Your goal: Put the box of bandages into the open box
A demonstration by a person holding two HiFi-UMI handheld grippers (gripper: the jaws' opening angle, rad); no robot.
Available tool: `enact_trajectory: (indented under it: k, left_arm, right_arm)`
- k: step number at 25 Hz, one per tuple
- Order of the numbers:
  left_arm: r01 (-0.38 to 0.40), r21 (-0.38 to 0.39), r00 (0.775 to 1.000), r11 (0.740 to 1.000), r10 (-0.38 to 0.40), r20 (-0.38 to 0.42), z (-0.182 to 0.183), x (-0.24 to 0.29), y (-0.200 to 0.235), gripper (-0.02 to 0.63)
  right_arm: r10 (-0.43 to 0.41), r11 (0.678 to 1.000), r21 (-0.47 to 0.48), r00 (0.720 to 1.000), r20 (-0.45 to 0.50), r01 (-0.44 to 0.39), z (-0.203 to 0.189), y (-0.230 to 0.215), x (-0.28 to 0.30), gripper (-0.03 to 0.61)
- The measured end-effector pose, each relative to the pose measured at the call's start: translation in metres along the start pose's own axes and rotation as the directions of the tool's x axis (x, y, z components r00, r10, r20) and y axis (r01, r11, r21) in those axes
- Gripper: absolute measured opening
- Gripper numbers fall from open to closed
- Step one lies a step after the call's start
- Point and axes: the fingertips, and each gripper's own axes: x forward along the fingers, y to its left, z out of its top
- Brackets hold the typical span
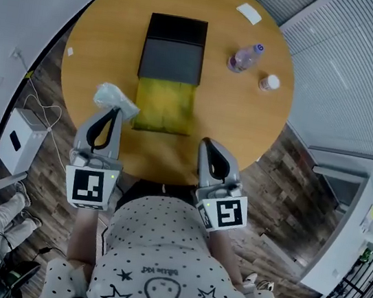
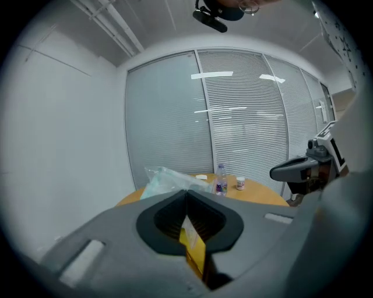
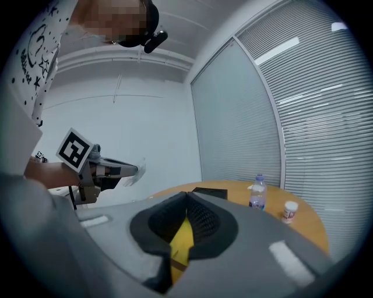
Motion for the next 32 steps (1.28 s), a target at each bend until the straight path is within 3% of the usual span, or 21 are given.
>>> enact_trajectory:
  k: [9,19,32]
  left_arm:
    - [0.061,0.025,0.995,0.998,-0.059,-0.077,-0.021,0.047,-0.014,0.011]
    - [0.174,-0.018,0.965,0.985,-0.174,-0.198,-0.077,0.103,-0.053,0.011]
    - [0.227,-0.092,0.897,0.970,-0.245,-0.368,-0.158,0.149,-0.084,0.011]
  right_arm:
    - [-0.055,0.997,0.058,0.998,-0.017,0.055,-0.017,-0.019,0.001,0.005]
    - [-0.038,0.995,0.087,0.997,-0.062,0.044,-0.035,-0.019,0.015,0.005]
    - [-0.070,0.992,0.102,0.992,-0.104,0.080,-0.047,-0.040,0.029,0.005]
